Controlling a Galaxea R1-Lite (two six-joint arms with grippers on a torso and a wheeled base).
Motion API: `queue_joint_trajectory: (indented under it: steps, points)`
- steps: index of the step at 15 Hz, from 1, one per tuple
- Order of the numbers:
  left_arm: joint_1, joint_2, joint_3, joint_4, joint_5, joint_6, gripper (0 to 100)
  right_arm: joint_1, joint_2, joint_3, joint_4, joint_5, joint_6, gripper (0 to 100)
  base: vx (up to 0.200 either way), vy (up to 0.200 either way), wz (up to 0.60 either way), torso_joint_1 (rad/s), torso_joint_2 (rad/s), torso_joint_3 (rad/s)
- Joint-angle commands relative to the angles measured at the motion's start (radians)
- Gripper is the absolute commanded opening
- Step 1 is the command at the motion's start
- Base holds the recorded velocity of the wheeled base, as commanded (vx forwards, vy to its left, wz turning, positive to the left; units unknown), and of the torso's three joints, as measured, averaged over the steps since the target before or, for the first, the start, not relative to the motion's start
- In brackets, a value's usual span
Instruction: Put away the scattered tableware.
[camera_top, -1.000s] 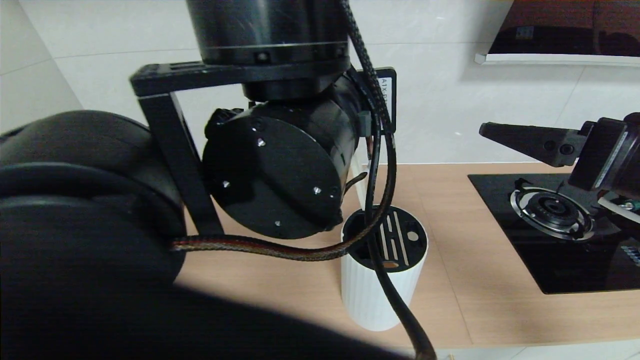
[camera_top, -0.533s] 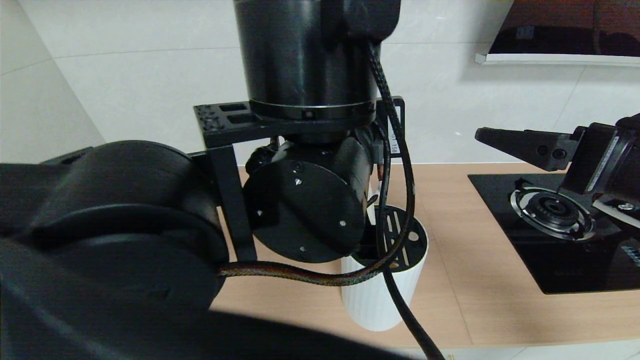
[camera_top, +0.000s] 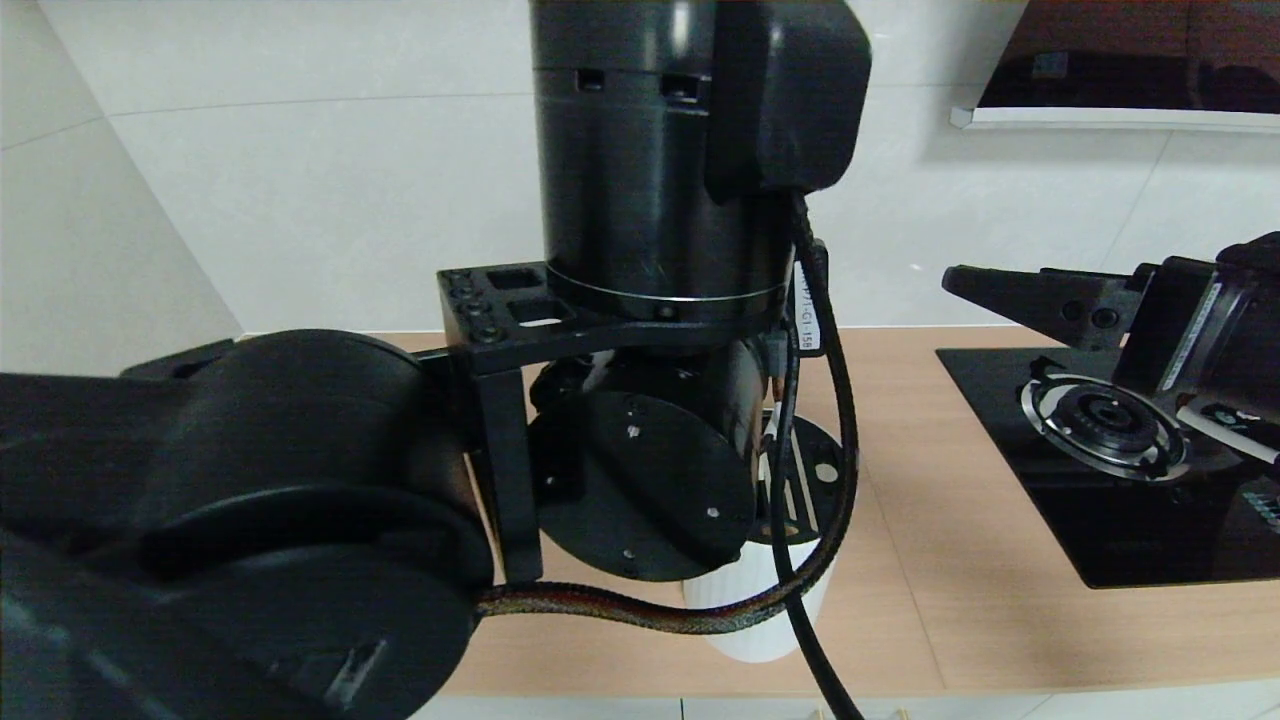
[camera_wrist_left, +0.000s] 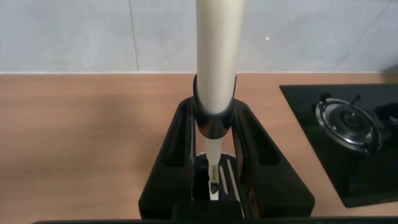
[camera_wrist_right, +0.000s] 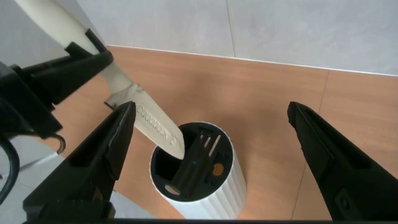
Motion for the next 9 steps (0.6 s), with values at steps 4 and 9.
queue_joint_trajectory:
  steps: [4,9]
  points:
    - [-0.004,0.01,0.031,-0.001,0.0,-0.005,0,0.001,0.003,0.002,-0.001,0.0,0.0,100,0.0,0.0,0.0,0.0,0.0,0.0]
    - [-0.001,-0.038,0.027,-0.002,-0.007,-0.005,0,0.001,0.013,0.002,-0.001,0.0,0.0,100,0.0,0.0,0.0,0.0,0.0,0.0]
